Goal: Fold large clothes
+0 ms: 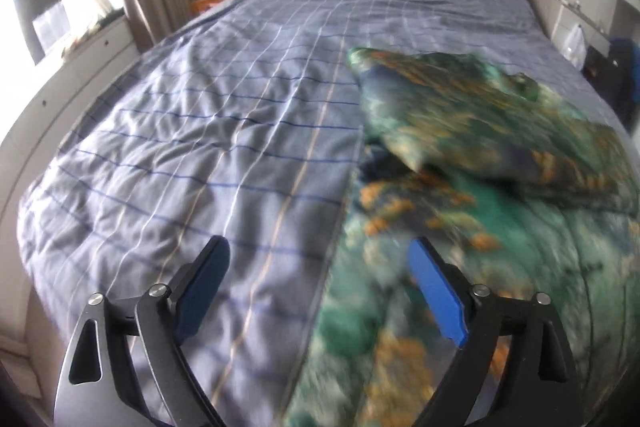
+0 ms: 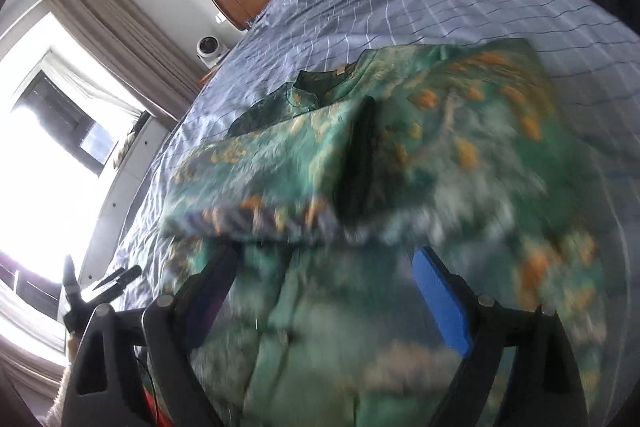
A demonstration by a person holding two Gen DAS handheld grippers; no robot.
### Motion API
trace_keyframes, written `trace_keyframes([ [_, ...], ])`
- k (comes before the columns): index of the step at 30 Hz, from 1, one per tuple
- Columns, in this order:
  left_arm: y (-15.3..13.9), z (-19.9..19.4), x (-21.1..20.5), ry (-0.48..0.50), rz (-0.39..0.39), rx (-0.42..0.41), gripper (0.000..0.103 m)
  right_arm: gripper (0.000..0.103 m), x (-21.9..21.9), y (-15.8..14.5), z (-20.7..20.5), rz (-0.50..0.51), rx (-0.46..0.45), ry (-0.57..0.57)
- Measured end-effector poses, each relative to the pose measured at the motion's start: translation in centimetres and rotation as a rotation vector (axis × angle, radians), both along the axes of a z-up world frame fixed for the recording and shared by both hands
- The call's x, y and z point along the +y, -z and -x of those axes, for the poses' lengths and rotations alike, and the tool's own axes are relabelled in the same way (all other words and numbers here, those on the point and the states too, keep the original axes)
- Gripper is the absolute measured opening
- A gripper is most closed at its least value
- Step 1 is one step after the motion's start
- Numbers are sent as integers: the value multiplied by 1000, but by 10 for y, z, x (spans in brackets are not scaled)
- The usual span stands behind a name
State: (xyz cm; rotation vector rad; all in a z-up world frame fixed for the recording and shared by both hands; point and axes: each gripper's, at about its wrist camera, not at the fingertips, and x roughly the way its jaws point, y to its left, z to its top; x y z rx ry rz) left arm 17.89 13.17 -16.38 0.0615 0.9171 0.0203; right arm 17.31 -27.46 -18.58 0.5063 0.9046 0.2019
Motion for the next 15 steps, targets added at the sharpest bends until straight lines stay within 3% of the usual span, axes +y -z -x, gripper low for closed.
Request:
trace_keyframes([
  [9, -9, 59, -51, 36, -164, -67, 98, 89, -5, 0, 119, 137, -24, 86],
  [15, -12, 74, -63, 48, -150, -77, 98, 92, 6, -8, 158, 282, -49, 73],
])
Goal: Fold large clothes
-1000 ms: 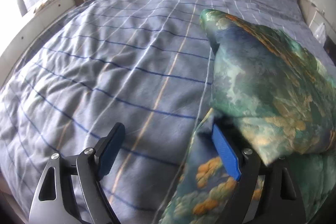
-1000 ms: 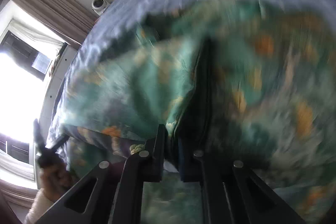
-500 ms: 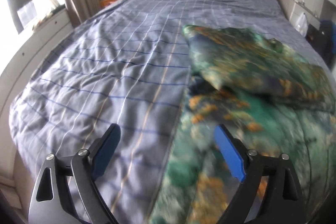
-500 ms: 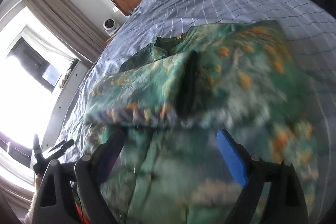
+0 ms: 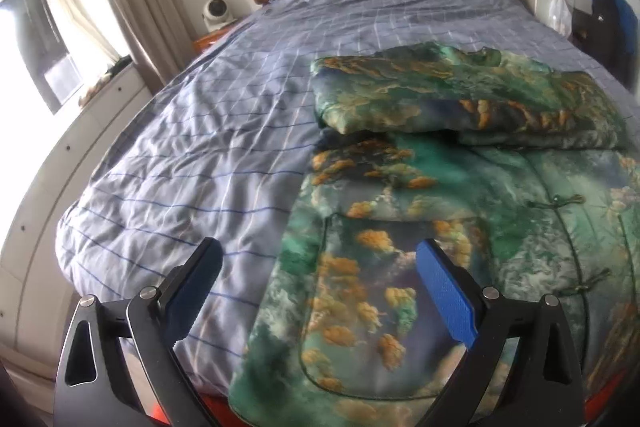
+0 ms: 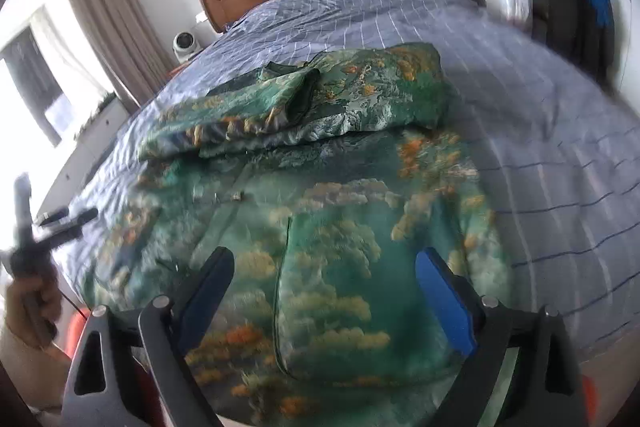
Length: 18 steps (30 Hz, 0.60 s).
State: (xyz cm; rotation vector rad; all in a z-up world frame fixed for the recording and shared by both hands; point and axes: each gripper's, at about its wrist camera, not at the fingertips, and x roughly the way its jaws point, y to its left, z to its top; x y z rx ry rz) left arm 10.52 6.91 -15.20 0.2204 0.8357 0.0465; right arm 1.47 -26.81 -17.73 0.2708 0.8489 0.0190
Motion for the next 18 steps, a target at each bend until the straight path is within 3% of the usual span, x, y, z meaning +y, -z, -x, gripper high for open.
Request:
trace_keyframes([
  [8, -1, 11, -6, -10, -17, -14, 100, 92, 10, 2, 12, 79, -4, 2],
  [12, 10, 16, -8, -54, -40, 28, 102, 93, 15, -5, 18, 131, -36, 21],
  [18, 13, 39, 4, -16, 135, 10, 102, 98, 26, -22, 31, 244, -147, 23],
])
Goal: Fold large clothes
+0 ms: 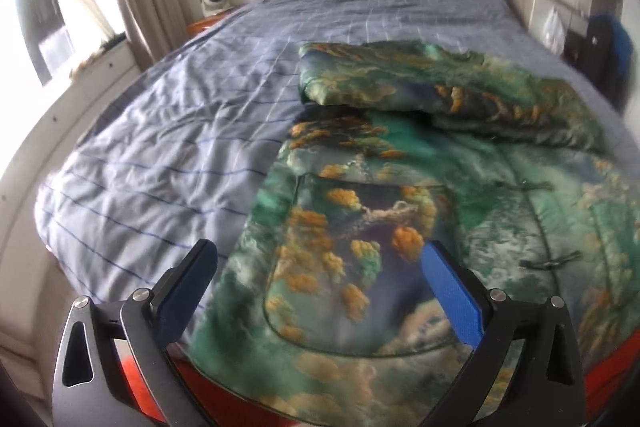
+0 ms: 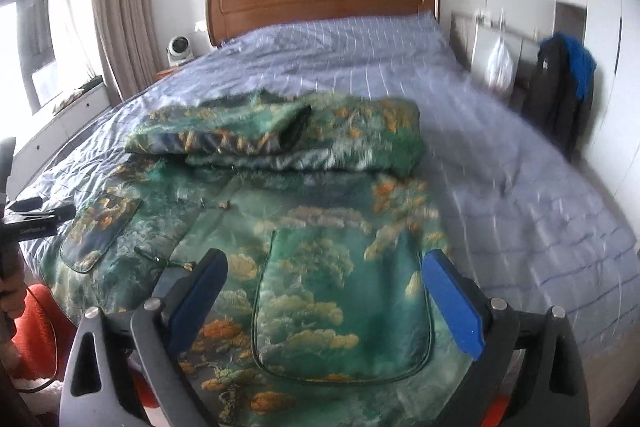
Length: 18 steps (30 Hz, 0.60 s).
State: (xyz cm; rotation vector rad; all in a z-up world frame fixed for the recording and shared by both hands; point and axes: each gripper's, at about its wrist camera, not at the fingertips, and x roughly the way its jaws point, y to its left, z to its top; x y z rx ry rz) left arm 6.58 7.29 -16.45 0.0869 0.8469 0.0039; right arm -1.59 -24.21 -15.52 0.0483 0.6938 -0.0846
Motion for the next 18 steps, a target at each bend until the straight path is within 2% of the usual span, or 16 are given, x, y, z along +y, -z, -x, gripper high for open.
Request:
trace_keyframes([
  [3, 3, 5, 2, 18, 33, 1, 102, 103, 9, -9, 7, 60, -79, -24],
  [5, 3, 8, 3, 38, 46, -4, 102, 103, 15, -12, 11, 73, -129, -59],
  [9, -1, 25, 1, 67, 54, -79, 101, 103, 23, -10, 12, 32, -140, -105],
  [11, -4, 30, -1, 74, 43, -85, 101, 103, 29, -7, 12, 16, -135, -135],
  [13, 0, 27, -4, 125, 44, 7, 101, 103, 34, -2, 11, -6, -94, -165],
  [15, 7, 21, 0, 126, 68, 99, 102, 103, 37, 2, 10, 5, -51, -150],
  [18, 14, 21, 10, 76, 78, 121, 102, 103, 34, 5, 11, 39, 1, -108],
])
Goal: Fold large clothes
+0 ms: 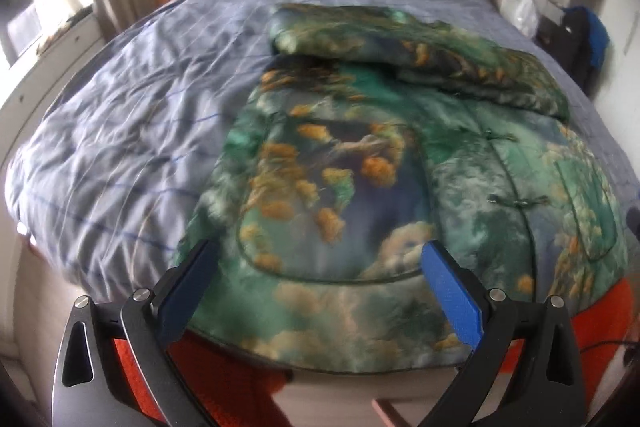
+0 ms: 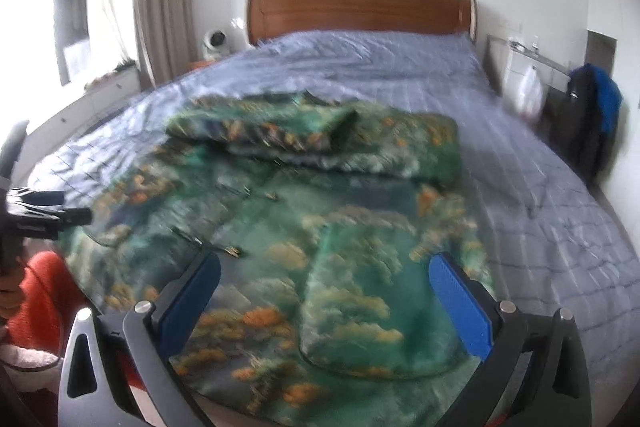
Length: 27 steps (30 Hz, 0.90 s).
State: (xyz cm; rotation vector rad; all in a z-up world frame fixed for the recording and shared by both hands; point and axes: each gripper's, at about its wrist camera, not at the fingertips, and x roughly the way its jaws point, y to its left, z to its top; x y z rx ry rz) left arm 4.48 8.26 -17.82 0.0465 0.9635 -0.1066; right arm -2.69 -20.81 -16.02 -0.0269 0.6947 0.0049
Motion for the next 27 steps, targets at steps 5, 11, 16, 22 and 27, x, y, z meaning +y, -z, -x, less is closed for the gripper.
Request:
trace_keyframes([
  [5, 1, 0, 12, -55, -90, -34, 102, 103, -21, 5, 9, -13, 59, 48],
  [11, 15, -32, 66, -124, -90, 42, 102, 103, -91, 1, 29, -57, 79, 139],
  [16, 60, -53, 102, -94, 175, 269, 102, 103, -161, 36, 30, -296, 255, 143],
  [22, 64, -55, 97, -47, 154, 251, 103, 99, -164, 78, 11, -469, 361, 57],
  [27, 54, -44, 92, 44, 71, 256, 103, 56, -146, 88, -2, -432, 444, -4],
])
